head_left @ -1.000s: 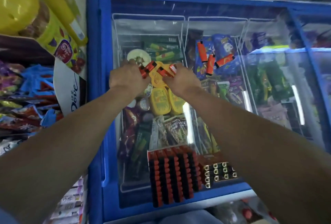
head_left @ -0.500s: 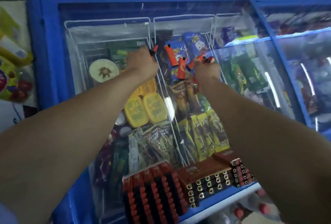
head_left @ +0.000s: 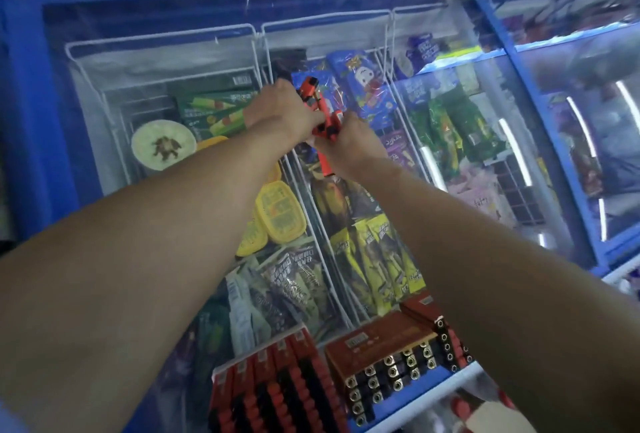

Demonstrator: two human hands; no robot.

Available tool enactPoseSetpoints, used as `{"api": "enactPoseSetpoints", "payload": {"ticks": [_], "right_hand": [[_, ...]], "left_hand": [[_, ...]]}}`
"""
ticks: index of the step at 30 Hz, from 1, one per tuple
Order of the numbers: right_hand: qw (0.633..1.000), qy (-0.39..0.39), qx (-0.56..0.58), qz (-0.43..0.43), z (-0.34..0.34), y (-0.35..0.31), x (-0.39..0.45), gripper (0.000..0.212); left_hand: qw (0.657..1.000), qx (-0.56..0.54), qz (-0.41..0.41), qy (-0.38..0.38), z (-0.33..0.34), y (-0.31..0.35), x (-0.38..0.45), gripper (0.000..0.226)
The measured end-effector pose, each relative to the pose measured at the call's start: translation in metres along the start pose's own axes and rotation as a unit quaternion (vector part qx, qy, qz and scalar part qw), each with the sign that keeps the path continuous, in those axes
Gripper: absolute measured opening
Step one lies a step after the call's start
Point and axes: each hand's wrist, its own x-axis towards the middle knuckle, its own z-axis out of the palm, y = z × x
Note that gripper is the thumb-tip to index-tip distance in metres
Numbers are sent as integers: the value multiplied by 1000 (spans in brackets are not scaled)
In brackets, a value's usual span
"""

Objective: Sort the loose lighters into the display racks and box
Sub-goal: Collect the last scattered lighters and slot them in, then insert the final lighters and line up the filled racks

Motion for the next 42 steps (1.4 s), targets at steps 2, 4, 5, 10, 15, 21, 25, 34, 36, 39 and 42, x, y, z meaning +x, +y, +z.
{"api": "enactPoseSetpoints", "payload": {"ticks": [2,4,5,10,15,21,25,34,36,39,42], "right_hand": [[999,-26,-22,-11,1,-3,-7,67],[998,-32,-39,-24,2,-7,-17,58],[997,-30,-59,-33,3,-8,-23,52],[986,-21,-146,-72,7,-13,-58,32],[990,-126,28,-49,10,0,-77,28],[930,-177,318,-46,-7,-2,-124,17],[907,-176,378,-61,-11,-9,-150,13],[951,-66,275,-123,-18,-11,-223,27],[934,-71,326,-127,-24,-5,-240,24],[914,-77,368,-152,-36,12,-264,21],[913,-106,351,-179,-44,40,-285,20]], "left_hand": [[1000,-8,-8,2,-3,-10,-6,48],[1000,-17,-12,16,-5,-26,-14,45],[999,-29,-6,24,-6,-34,-20,42],[989,-146,-10,24,-6,-66,-55,26],[903,-412,-121,-28,-3,-86,-91,16],[800,-573,-172,-51,-9,-92,-145,42],[757,-622,-152,-130,-13,-84,-190,61],[659,-737,-122,-84,-11,-57,-281,37],[638,-759,-104,-79,-11,-52,-303,18],[614,-781,-88,-67,-8,-47,-329,17],[616,-782,-92,-29,0,-52,-349,19]]}}
